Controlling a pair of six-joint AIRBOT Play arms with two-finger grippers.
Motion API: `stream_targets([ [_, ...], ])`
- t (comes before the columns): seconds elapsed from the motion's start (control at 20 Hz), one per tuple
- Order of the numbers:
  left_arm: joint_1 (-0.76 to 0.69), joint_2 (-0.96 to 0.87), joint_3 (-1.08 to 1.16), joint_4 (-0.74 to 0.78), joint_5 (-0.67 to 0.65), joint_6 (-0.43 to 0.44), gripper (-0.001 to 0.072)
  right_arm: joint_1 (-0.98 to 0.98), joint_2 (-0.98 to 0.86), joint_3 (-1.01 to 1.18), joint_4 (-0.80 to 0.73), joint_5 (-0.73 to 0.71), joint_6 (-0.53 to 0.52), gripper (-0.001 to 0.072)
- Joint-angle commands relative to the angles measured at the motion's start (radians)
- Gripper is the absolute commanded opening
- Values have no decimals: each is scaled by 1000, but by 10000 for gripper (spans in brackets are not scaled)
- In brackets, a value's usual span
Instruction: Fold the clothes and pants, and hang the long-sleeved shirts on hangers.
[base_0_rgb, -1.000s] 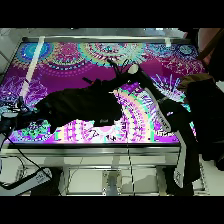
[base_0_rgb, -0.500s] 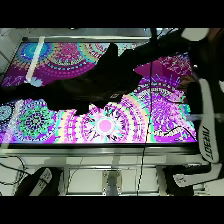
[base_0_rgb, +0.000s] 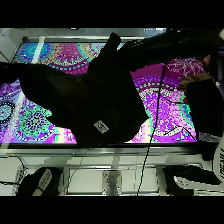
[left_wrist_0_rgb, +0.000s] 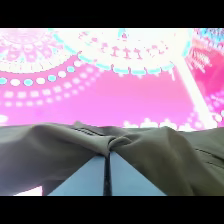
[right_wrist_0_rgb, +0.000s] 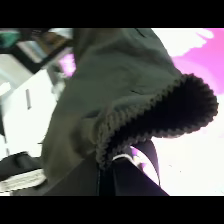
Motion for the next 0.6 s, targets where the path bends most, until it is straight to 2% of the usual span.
stream_targets([
  [0.0,-106,-170,17,56,45,57,15,-11,-100,-110,-131,-54,-3,39],
  [0.1,-187,-317,17,144,113,56,15,-40,-213,-151,-161,-131,-30,39],
  [0.2,-249,-467,17,221,253,55,16,-76,-340,-157,-164,-247,-34,40],
  [0.35,-308,-666,18,224,532,23,16,-105,-516,-157,-143,-521,-27,41],
  [0.5,-341,-771,18,224,706,-48,17,-105,-607,-157,-114,-807,-19,42],
  [0.55,-343,-781,18,224,722,-62,18,-106,-621,-155,-100,-881,-5,107],
])
